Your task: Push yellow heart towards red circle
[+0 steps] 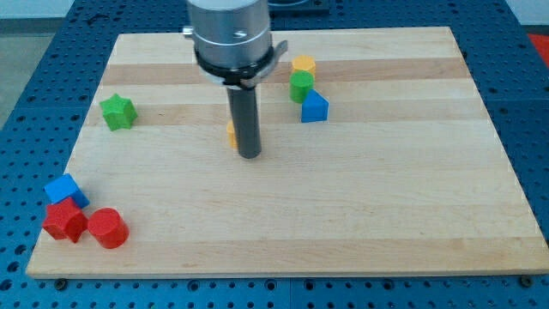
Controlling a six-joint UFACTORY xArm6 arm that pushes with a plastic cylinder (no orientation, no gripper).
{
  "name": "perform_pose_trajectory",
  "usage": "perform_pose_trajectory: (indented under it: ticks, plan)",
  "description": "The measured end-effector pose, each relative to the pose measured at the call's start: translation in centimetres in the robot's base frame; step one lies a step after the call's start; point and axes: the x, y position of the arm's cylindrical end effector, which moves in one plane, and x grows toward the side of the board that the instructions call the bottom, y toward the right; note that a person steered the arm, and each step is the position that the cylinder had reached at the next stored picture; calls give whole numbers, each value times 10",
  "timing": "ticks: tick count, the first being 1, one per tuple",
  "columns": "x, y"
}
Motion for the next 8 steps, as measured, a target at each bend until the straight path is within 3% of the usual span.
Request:
perform_pose_trajectory:
  ticks: [1,2,4,7,8]
  plan:
    - [-8,27]
    - [-28,17]
    - [-33,-65]
    - [-48,-105]
    - [-34,-143]
